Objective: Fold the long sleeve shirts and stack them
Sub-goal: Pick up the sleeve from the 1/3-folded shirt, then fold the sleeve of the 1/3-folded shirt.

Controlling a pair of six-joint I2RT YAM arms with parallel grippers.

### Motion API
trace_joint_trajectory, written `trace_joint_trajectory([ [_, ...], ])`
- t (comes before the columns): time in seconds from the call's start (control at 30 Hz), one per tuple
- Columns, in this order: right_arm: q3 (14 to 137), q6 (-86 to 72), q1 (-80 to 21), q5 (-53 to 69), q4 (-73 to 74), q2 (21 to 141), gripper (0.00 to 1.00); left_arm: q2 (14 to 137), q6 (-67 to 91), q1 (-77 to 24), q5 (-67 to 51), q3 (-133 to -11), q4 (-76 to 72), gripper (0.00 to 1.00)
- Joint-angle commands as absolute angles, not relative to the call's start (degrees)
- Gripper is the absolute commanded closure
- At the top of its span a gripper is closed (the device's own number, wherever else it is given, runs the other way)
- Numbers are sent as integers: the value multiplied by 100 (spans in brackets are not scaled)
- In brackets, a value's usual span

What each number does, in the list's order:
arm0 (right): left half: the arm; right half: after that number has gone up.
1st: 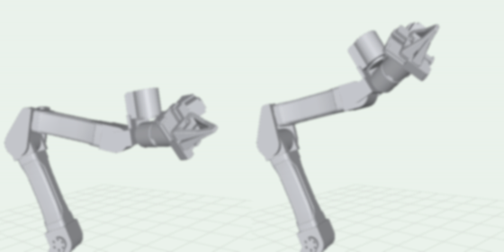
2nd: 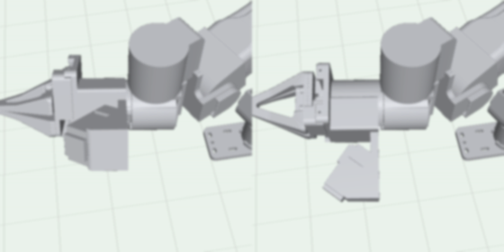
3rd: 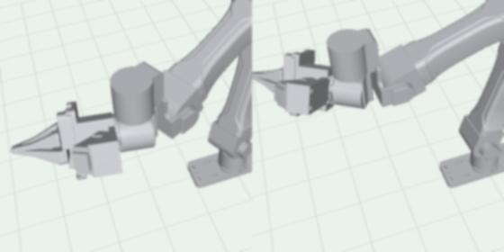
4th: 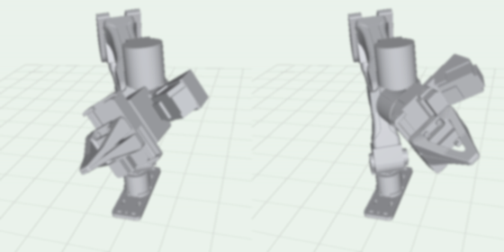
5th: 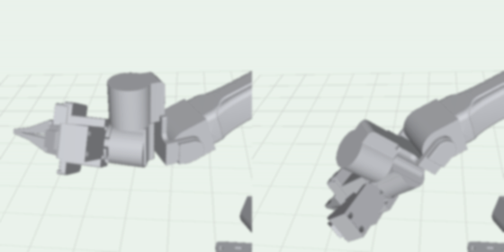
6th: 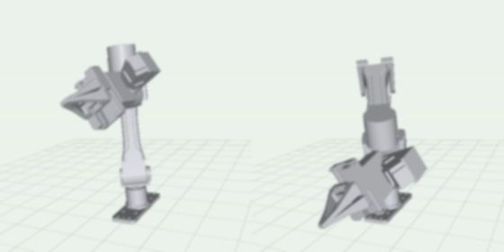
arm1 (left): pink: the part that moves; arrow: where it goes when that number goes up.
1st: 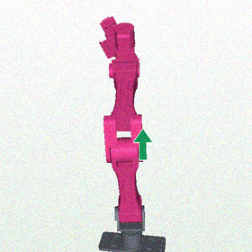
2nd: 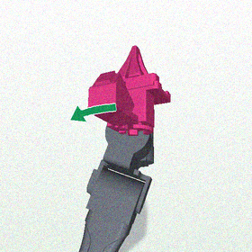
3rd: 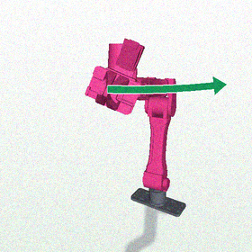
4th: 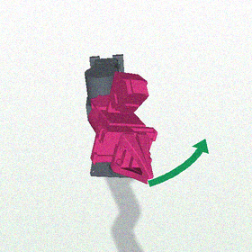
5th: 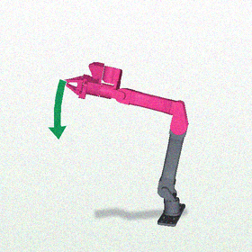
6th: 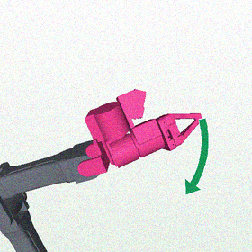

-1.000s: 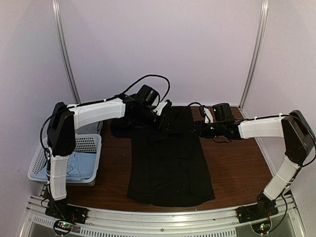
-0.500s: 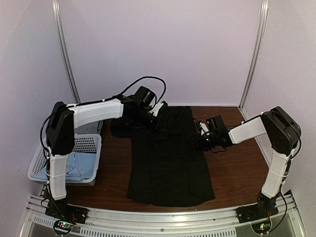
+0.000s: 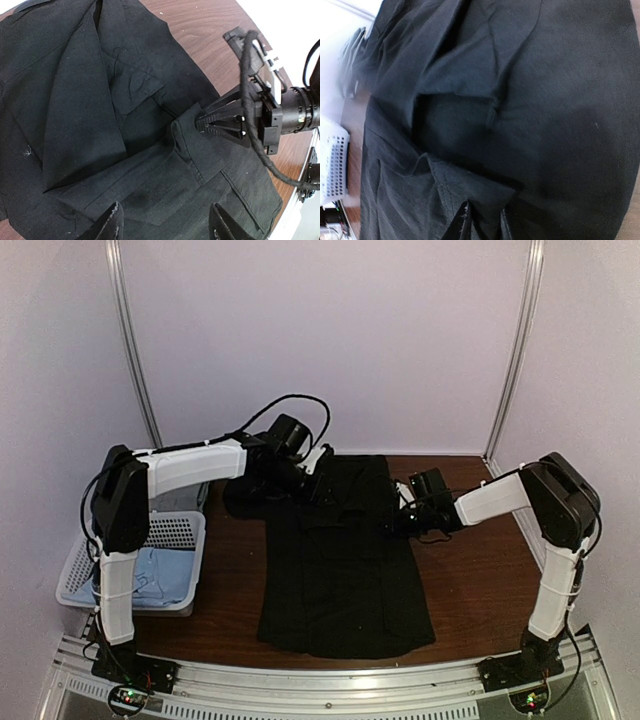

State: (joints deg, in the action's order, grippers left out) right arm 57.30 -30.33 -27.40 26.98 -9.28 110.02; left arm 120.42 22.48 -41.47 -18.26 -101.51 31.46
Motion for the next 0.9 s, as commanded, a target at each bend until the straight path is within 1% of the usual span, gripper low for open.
trace_joint_trajectory([
  [0.0,6447,-2678,-2814,2442,-300,10815,98,11713,2328,-4031,-1753,-10037,2945,41],
  [0.03,6601,-2568,-2813,2336,-104,10731,100,11691,2337,-4005,-1755,-10004,2914,41],
  [0.2,7434,-1969,-2850,1614,888,10244,100,11551,2492,-3863,-1782,-9714,2687,41],
  [0.33,8200,-1449,-2958,1004,1496,9937,100,11459,2700,-3695,-2034,-9417,2360,43],
  [0.53,9287,-447,-3365,57,1877,9723,100,11422,2889,-3575,-2375,-9141,1985,44],
  [0.7,10044,596,-3906,-828,2185,9794,100,11424,2895,-3546,-2458,-9088,1929,44],
  [0.87,10244,1187,-4206,-1665,2477,9752,100,11414,2857,-3507,-2490,-9040,1913,44],
])
